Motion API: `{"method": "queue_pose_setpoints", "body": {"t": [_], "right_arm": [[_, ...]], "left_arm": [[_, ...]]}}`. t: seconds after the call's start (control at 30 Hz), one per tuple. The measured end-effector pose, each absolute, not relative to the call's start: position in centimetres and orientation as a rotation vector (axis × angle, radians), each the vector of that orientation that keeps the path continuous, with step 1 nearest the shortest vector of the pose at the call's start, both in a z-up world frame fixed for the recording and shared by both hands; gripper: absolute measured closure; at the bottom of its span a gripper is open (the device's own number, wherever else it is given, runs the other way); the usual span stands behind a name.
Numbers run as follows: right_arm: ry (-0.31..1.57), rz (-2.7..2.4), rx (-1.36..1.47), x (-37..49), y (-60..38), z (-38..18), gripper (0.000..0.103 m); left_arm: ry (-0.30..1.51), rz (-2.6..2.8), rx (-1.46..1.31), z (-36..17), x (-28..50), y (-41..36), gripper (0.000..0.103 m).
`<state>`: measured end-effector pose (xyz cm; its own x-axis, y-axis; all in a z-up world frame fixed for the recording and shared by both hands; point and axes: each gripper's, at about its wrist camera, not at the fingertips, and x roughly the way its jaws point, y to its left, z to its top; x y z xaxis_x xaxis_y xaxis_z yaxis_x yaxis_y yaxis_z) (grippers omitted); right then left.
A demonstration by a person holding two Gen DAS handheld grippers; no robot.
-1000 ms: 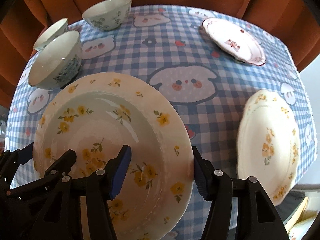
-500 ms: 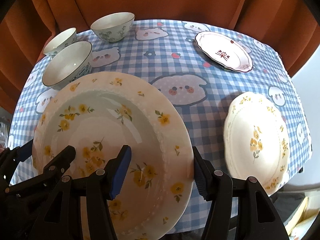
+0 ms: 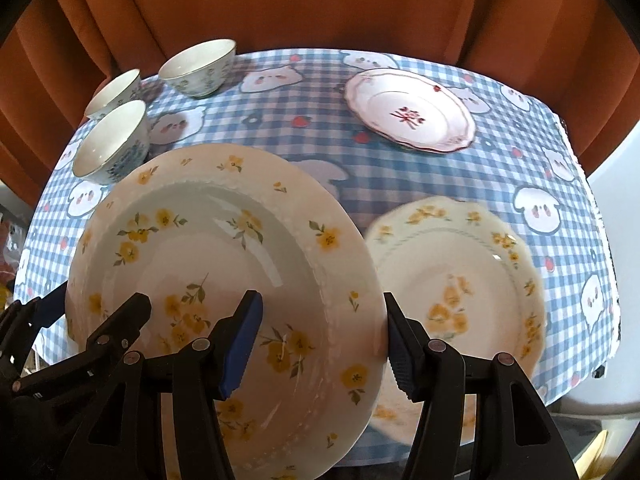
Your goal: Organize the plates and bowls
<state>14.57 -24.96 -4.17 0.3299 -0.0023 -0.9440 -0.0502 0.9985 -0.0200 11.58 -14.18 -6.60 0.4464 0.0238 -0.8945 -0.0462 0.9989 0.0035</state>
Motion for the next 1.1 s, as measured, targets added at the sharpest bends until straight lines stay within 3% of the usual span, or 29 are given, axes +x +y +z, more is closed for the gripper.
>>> {"method": "queue_pose_setpoints", "body": {"t": [0.63, 1.1], "right_arm": [[1.230, 0.027, -0.048, 13.9, -38.6, -4.3, 0.041], [1.254, -0.024, -0.052, 14.4, -44.7, -5.1, 0.041]], "left_arm": [[1.107, 0.027, -0.029, -7.7, 11.6, -27.2, 0.032], [1.158, -0.023, -0.040, -9.5, 13.0, -32.5, 0.032]]}}
